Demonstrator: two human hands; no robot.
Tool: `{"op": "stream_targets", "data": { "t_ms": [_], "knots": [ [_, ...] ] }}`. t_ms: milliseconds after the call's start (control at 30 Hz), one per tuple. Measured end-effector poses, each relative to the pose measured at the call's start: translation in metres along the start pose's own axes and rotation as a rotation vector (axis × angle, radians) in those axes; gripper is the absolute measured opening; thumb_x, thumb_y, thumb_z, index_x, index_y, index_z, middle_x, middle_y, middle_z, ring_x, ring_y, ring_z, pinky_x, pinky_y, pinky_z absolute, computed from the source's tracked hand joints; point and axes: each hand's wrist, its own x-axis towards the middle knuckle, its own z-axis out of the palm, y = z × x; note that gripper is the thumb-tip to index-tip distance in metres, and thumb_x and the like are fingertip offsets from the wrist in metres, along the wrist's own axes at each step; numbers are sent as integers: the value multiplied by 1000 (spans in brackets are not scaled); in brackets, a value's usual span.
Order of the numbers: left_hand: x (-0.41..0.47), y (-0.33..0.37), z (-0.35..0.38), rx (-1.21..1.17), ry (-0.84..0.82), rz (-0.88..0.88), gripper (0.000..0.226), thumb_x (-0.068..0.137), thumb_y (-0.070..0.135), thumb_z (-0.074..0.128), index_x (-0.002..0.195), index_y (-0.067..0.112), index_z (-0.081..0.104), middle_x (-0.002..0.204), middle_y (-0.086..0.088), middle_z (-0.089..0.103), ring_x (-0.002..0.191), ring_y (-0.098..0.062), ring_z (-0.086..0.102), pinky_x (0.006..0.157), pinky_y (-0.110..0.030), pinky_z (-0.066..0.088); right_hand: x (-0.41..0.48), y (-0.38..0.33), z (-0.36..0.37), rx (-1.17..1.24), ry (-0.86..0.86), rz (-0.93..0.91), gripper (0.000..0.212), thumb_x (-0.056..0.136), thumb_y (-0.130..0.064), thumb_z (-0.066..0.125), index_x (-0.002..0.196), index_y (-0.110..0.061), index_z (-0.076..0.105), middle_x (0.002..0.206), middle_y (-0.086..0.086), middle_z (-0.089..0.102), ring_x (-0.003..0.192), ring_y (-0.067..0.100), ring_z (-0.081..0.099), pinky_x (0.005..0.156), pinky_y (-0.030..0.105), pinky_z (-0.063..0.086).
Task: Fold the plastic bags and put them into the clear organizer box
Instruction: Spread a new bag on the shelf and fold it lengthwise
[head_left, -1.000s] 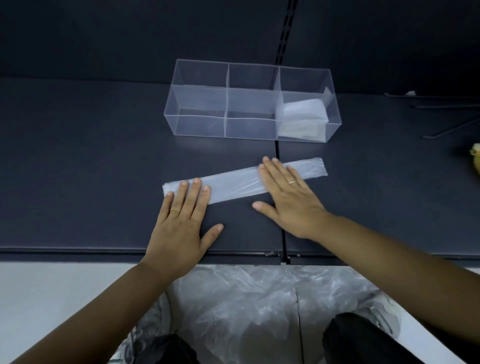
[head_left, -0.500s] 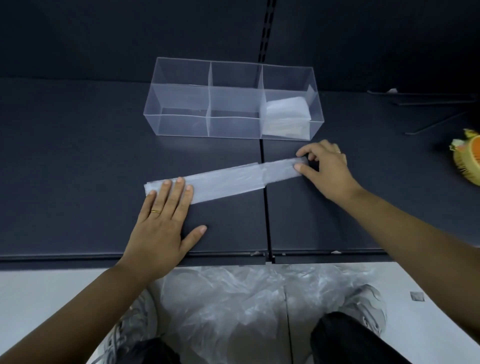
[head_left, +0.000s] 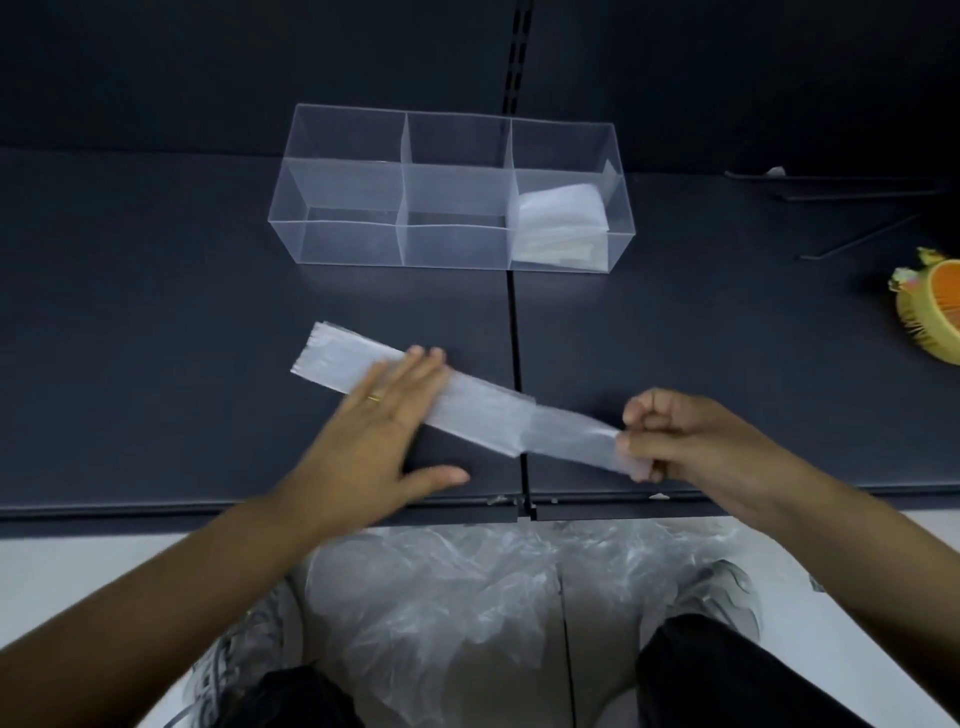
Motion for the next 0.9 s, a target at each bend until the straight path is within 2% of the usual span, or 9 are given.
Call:
{"op": "stream_targets", "data": {
  "t_ms": [133,233,300,400,500,567,633,733,900],
  "knots": [
    [7,82,22,-230,-22,134,87,88,58,53,152,20,9,156,13,-3,144,0,-10,114,-15,-11,-27,-17,9,50,-211,89,24,74,-7,73,92,-10,59,69,4,63,61,11,60,54,21,47],
    [1,116,13,-607,100,55,51,93,35,56,140,18,47,144,14,40,132,3,36,109,-10,22,-36,-33,18,63,-378,8,23,71,-21,80,86,-17,63,72,8,66,61,14,62,52,20,47],
    [-2,119,-3,-881,126,-61,26,98,28,49,118,20,65,114,14,66,106,-4,59,95,-19,45,-29,-41,20,22,-272,-153,17,77,-35,72,83,-22,64,73,6,67,56,15,59,53,22,45],
    [3,107,-25,-1250,44,-245,33,95,33,49,119,17,66,113,14,70,112,1,60,94,-11,43,-3,-42,22,43,-79,-320,42,87,-51,47,106,-17,62,97,0,70,53,16,47,55,26,40],
    [10,89,-33,-1498,44,-325,36,94,33,49,120,15,65,117,1,69,117,-11,60,102,-21,43,19,-36,38,75,-352,-255,66,89,-65,23,122,-21,57,112,3,69,49,17,35,49,21,36],
    [12,77,-30,-1650,46,-368,36,95,33,49,121,14,65,121,-6,67,119,-19,60,105,-33,44,26,-29,51,-10,-440,-209,63,86,-71,26,120,-29,60,107,7,70,48,16,38,49,21,39],
    [13,64,-23,-1719,74,-427,35,95,31,48,121,14,65,121,-8,67,116,-21,62,100,-33,49,31,-20,60,-155,-378,-208,44,88,-63,45,113,-30,61,91,8,72,49,17,51,54,25,44],
    [12,46,-11,-1758,107,-558,29,99,23,44,118,13,63,117,-6,69,113,-18,63,91,-29,54,37,-6,69,-244,-210,-192,11,89,-21,67,99,-18,62,74,0,72,51,17,62,52,25,46],
    [17,14,-10,-1647,197,-748,24,101,21,45,108,13,67,106,-5,73,100,-16,69,75,-23,57,39,-2,78,-276,-76,-169,9,86,-8,66,92,-15,63,72,0,72,47,14,62,45,22,47]
  ]
}}
